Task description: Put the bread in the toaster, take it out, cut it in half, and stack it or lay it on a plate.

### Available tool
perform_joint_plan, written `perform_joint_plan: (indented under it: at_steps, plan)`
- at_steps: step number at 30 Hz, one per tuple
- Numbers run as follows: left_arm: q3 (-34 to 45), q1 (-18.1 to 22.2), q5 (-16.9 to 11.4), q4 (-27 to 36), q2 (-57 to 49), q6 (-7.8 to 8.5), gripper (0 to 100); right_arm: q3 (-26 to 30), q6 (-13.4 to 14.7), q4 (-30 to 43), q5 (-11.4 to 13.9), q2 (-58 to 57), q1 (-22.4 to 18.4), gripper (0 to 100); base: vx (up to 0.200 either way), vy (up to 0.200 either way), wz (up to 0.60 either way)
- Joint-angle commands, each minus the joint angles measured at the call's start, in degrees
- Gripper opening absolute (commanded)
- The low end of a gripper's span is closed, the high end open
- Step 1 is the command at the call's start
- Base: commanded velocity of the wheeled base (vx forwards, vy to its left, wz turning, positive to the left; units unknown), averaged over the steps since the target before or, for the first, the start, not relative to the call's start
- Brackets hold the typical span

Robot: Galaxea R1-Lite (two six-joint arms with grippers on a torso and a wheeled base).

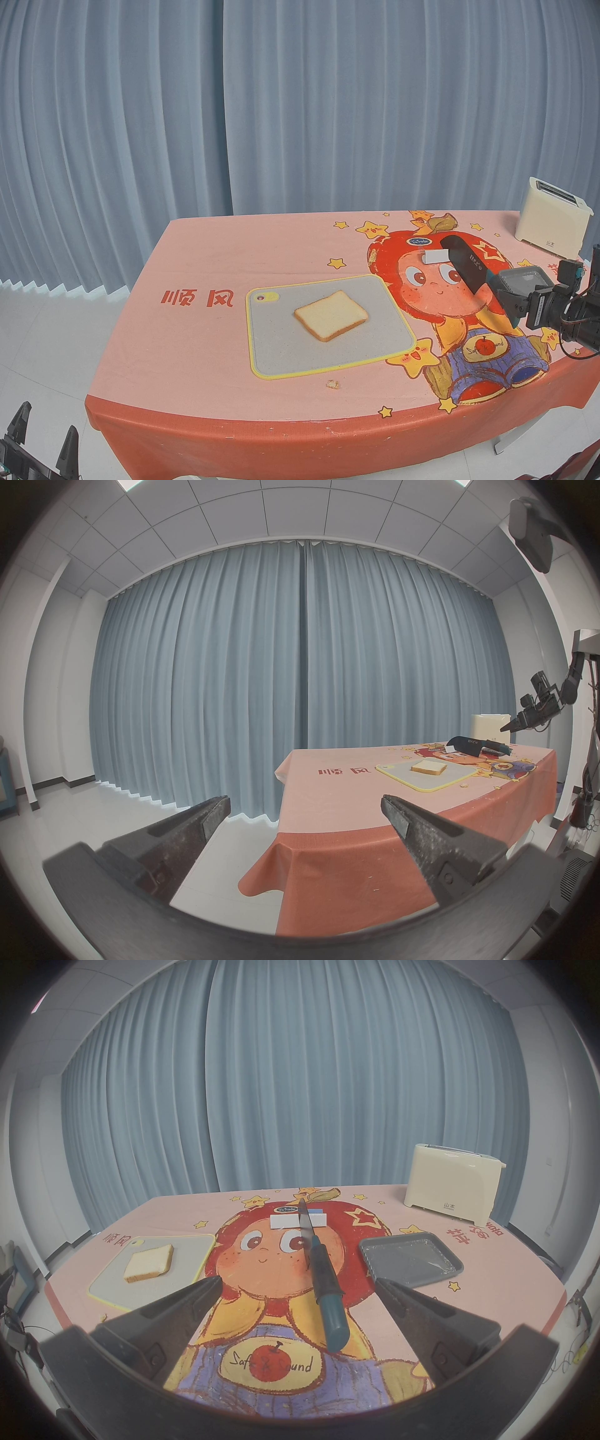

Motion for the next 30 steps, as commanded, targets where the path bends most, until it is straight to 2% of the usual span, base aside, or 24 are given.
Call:
perform_joint_plan:
  at_steps: [1, 17, 30]
  plan:
    - [1.01, 0.02, 0.07, -0.04, -0.93, -0.09, 100, 0.35, -0.01, -0.08, -0.02, -0.46, 0.04, 100, 0.0, -0.2, 0.0]
    - [1.01, 0.02, 0.16, -0.04, -0.93, -0.09, 100, -1.58, -0.54, 0.1, -0.38, 0.15, 0.92, 100, 0.0, -0.2, 0.0]
    - [1.01, 0.02, 0.07, -0.04, -0.93, -0.09, 100, -4.04, -0.8, 0.01, -0.64, 3.14, 1.62, 100, 0.0, 0.0, 0.0]
